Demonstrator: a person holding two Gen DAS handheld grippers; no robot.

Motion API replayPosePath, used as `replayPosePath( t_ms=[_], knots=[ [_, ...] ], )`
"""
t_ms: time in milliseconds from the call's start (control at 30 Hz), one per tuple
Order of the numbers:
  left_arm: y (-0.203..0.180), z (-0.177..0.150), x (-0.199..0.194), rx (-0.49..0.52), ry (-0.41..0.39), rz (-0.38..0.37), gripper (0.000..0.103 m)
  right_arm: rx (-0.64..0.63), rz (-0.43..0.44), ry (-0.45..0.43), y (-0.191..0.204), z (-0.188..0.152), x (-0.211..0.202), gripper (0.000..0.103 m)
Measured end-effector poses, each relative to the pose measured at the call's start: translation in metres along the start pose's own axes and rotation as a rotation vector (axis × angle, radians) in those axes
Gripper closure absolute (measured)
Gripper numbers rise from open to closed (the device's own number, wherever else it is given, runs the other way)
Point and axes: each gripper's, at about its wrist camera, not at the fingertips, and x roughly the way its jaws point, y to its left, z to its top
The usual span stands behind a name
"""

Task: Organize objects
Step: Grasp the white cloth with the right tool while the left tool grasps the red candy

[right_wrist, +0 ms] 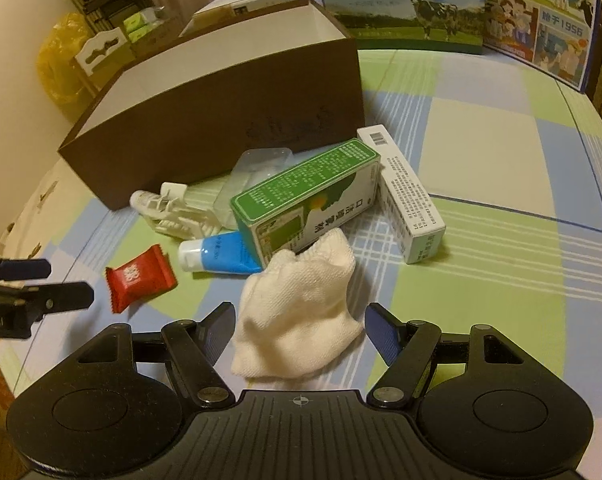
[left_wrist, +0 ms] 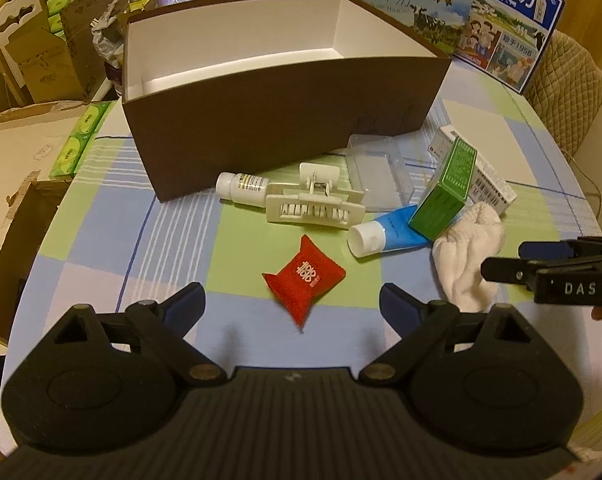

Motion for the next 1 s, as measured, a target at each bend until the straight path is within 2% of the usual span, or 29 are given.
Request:
replayPosePath(
  t_ms=[433,467,533,633,833,1000],
  knots=[
    [0.006,0.003,0.025,0.053,0.030,-0.010,0.011,-0.048,-0.028,-0.002,0.010,0.003,0.030,0.035],
    [0.006,0.003,0.027,0.068,0.029,-0.011,0.011,-0.054,-0.032,0.001,0.010,0.002,0.031,0.036],
    [0.005,0.002,0.030,0.087,0.031,-0.014,0.011,-0.069,-0.032,-0.001,0.011,0.000,0.032,0.054],
    [0.004,0.003,0.035,0.112,0.035,-0.021,0.011,-0.078,-0.024,-0.002,0.009,0.000,0.029,0.070],
    [0.003,0.003,0.045,0.166,0.037,-0.034,0.016,-0.043,-0.019,0.015,0.004,-0.005,0.019,0.073],
    [-0.001,0.002,0.054,0.262,0.024,-0.028,0.023,0.014,-0.040,0.022,-0.007,-0.013,0.007,0.073]
  ],
)
